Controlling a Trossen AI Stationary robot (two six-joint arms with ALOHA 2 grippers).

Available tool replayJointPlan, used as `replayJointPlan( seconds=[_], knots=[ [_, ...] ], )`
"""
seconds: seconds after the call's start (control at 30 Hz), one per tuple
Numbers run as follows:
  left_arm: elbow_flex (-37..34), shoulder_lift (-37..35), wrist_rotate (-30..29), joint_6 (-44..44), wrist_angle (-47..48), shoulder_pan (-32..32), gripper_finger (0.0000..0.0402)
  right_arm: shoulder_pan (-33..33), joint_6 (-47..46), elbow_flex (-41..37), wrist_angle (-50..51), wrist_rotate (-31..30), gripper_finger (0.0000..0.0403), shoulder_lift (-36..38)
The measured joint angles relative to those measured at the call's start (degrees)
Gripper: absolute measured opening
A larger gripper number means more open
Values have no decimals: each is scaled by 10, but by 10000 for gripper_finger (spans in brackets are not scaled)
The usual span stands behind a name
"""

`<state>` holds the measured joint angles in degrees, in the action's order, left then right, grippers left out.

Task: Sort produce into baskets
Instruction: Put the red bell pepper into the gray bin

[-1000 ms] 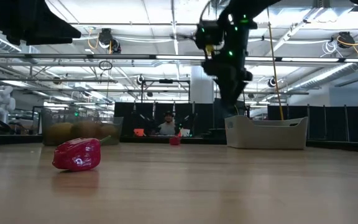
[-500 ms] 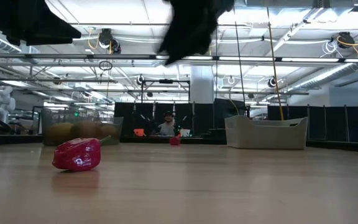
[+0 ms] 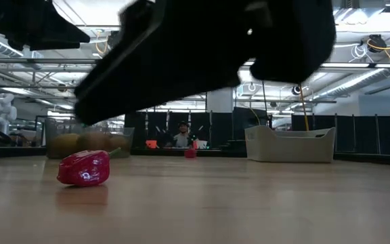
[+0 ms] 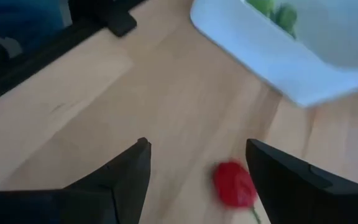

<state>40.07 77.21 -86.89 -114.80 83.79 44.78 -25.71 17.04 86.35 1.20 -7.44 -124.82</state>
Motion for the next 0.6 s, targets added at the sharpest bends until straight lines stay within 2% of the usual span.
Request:
replayJointPlan(
  seconds=[0.27,0.37,0.5,0.6],
  knots=[
    [0,0,0,1,-4,-11,262,11,50,1,-75,1,251,-14],
    [0,0,0,1,-3,-11,262,28,29,1,-70,9,251,-14],
    [0,0,0,1,-3,-11,262,54,-24,1,-76,67,251,-19],
    [0,0,0,1,-3,-11,262,67,-48,1,-78,82,251,-28]
  ],
)
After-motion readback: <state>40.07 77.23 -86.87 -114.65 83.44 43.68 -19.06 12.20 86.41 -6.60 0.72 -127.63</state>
